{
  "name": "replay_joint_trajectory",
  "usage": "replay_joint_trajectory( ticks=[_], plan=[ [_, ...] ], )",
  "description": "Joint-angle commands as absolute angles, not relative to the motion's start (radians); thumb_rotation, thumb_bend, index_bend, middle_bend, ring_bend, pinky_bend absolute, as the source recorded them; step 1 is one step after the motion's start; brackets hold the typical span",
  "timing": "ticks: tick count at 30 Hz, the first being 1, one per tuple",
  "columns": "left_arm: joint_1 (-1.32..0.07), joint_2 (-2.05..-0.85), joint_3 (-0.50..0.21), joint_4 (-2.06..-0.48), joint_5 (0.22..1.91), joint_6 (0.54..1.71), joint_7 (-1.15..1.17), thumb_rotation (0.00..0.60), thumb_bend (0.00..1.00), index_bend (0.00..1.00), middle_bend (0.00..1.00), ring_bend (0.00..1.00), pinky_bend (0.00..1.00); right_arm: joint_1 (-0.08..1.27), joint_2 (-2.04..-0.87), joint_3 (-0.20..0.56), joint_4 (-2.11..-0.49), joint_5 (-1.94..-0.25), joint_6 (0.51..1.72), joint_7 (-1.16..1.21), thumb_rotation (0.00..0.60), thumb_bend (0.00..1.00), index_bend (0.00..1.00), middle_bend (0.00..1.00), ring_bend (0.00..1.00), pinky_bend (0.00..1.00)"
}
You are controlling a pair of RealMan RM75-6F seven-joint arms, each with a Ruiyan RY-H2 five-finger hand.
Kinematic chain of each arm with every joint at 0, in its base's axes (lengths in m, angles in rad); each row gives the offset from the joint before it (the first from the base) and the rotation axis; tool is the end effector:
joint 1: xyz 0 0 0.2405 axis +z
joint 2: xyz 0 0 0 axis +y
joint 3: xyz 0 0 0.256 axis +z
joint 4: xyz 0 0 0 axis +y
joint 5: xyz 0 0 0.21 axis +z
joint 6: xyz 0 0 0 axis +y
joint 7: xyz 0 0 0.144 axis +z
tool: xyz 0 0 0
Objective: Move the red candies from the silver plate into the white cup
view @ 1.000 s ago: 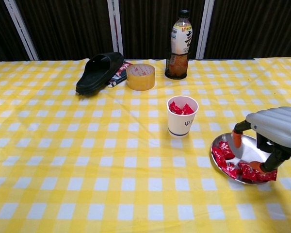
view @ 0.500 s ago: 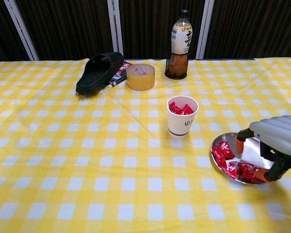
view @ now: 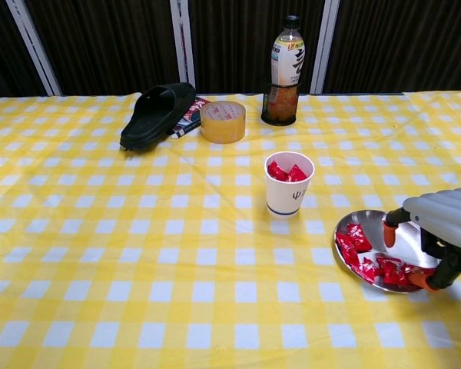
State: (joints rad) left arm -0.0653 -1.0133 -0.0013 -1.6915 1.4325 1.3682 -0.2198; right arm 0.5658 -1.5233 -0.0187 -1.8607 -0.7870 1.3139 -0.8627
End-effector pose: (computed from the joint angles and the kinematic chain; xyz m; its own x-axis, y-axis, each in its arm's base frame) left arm -0.3260 0.1616 0.1678 0.1946 0.1509 0.9692 0.9704 0.1145 -0.2126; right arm -0.1963 -0.2356 -0.0121 0.5747 -0.4248 0.6995 -0.8053 -0.1413 0.5758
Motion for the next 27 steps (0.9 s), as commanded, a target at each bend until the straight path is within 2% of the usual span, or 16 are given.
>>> replay_joint_trajectory(
  ticks=[1, 12, 27],
  plan=[
    [-0.066, -1.013, -0.001, -1.691, 1.433, 1.368, -0.22, 0.6, 0.03, 0.0, 0.0, 0.0, 0.0, 0.562, -1.522, -0.02, -1.86, -0.786, 1.313, -0.861, 0.6, 0.35, 0.37, 0.99, 1.0, 0.98],
    [-0.065, -1.014, -0.001, -1.691, 1.434, 1.37, -0.219, 0.6, 0.03, 0.0, 0.0, 0.0, 0.0, 0.544, -1.521, -0.031, -1.858, -0.801, 1.314, -0.859, 0.6, 0.35, 0.37, 0.99, 1.0, 0.98],
    [-0.065, -1.012, -0.001, -1.691, 1.434, 1.368, -0.222, 0.6, 0.03, 0.0, 0.0, 0.0, 0.0, 0.531, -1.527, -0.026, -1.835, -0.816, 1.294, -0.841, 0.6, 0.35, 0.52, 0.99, 1.0, 0.98]
  ],
)
